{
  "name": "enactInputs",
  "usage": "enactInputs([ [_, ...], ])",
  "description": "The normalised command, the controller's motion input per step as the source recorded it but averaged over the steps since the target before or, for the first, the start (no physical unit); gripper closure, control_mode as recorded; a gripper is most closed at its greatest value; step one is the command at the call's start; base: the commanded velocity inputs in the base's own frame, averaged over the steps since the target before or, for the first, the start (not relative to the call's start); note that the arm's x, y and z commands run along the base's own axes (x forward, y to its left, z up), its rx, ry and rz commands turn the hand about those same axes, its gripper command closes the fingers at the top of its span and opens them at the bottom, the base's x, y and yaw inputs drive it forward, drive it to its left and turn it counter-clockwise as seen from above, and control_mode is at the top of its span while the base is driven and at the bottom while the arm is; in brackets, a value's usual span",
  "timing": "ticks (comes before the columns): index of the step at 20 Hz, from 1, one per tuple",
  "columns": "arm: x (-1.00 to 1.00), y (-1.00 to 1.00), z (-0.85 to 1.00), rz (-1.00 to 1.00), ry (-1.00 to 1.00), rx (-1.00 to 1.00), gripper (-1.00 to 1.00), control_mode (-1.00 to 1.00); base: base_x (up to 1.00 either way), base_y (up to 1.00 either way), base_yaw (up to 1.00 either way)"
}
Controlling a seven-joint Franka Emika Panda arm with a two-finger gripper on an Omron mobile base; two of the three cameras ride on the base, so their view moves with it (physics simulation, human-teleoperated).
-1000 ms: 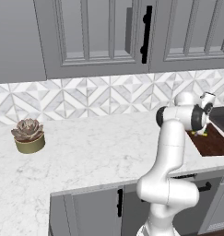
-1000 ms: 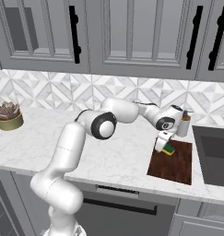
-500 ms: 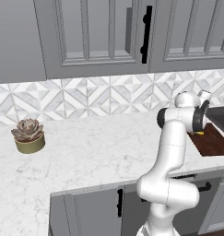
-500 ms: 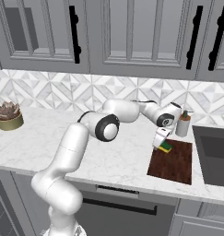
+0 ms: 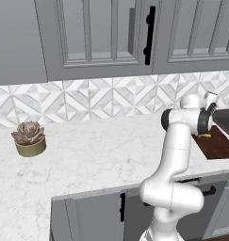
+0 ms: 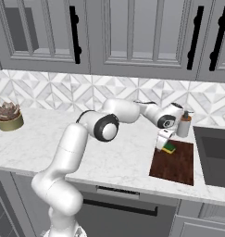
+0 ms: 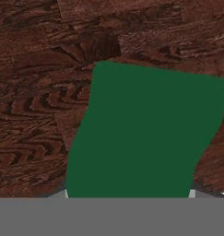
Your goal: Pick up the sponge from the counter and clean the cutting board by briefly scrubbing or pressing down on the cutting board. Once finished, release the sponge.
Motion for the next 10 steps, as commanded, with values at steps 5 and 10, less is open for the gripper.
enactInputs([
  [5, -0.35, -0.42, 0.16, 0.00, -0.14, 0.00, 1.00, -1.00, 0.00, 0.00, 0.00],
  [10, -0.01, -0.46, 0.02, 0.00, -0.05, -0.01, 1.00, -1.00, 0.00, 0.00, 0.00],
])
